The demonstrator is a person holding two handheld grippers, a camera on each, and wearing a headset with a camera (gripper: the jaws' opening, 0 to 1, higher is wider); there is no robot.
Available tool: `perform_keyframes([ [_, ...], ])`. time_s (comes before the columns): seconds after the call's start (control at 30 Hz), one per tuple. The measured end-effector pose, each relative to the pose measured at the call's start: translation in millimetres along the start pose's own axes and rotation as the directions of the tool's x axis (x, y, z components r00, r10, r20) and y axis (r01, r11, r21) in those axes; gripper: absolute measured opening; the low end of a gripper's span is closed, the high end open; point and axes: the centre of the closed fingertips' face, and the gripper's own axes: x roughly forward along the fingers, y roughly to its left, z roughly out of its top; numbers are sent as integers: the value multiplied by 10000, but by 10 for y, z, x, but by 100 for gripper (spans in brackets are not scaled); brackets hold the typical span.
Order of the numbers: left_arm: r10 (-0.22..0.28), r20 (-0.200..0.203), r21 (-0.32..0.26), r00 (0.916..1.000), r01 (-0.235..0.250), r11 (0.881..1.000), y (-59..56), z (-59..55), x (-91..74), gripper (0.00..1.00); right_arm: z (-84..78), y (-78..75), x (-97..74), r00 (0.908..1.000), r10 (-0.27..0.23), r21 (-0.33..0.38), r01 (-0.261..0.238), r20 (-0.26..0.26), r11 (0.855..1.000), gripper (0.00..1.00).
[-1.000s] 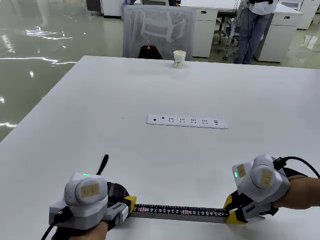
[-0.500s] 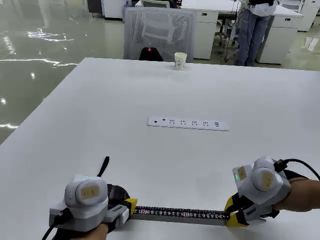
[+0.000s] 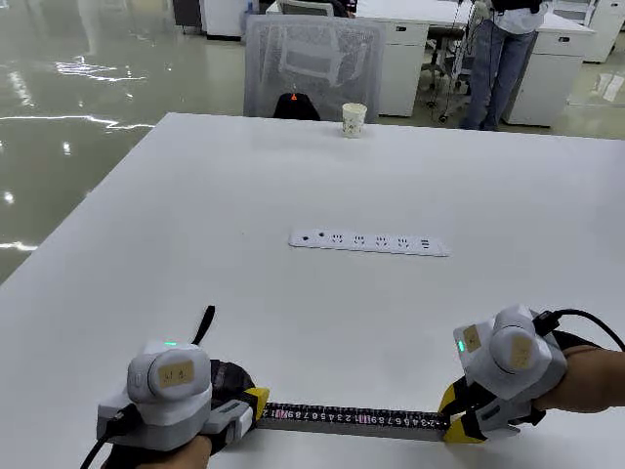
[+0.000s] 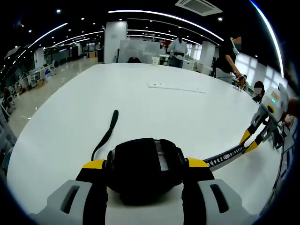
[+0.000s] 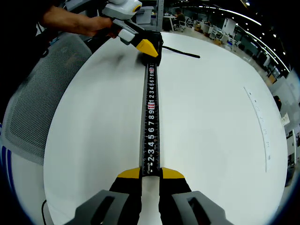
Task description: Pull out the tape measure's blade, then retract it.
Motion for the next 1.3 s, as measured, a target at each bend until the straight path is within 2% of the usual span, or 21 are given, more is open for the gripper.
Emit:
perform_keyframes([
  [1.3,-78,-76,-58,9999,78,10000,0,10,1,59,160,-19,51,9999,34,-43,-34,147,10000,9],
])
